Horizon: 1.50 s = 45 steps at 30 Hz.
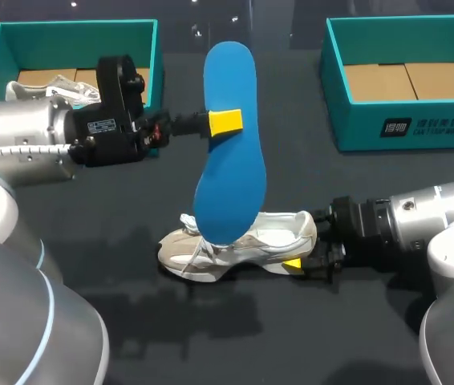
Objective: Take the shoe out of the shoebox, open the shoe tongue, remove and reinsert the insole, then place the shoe into the shoebox
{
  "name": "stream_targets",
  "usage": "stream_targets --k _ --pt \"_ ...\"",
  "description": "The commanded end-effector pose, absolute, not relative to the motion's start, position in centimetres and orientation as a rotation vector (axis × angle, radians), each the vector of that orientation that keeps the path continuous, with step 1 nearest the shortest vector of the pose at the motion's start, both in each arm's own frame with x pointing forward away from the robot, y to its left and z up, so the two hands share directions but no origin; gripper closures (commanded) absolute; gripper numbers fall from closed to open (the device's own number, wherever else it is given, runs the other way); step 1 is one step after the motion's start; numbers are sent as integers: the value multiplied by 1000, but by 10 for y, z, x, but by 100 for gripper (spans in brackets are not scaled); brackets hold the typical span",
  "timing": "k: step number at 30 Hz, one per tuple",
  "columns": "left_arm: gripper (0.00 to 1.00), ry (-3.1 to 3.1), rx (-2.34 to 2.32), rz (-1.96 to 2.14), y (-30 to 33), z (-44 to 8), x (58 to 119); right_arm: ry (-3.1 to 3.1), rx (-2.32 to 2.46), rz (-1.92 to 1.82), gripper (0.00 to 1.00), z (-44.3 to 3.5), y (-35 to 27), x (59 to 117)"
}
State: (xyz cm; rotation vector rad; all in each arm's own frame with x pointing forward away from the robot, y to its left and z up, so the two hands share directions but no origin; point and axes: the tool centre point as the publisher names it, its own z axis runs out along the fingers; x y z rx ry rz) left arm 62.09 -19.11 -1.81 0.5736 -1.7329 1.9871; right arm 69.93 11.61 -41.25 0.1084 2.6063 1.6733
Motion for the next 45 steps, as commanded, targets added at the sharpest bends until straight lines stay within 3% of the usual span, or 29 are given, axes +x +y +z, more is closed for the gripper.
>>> stream_targets --k 1,14,16,17,45 --pt "100 -1731 574 1991 -192 -21 617 2609 110 1667 100 -412 116 698" --pt "100 -1737 565 1989 -191 -21 615 2614 127 1649 98 -412 115 697" --pt "100 -1737 565 1989 -191 -21 615 2611 124 1642 51 -412 114 696" --pt "100 -1737 565 1989 -191 -21 615 2617 130 1632 0 -411 114 696" --pt "100 -1737 565 1989 -191 -21 615 2953 469 1074 0 -392 88 671"
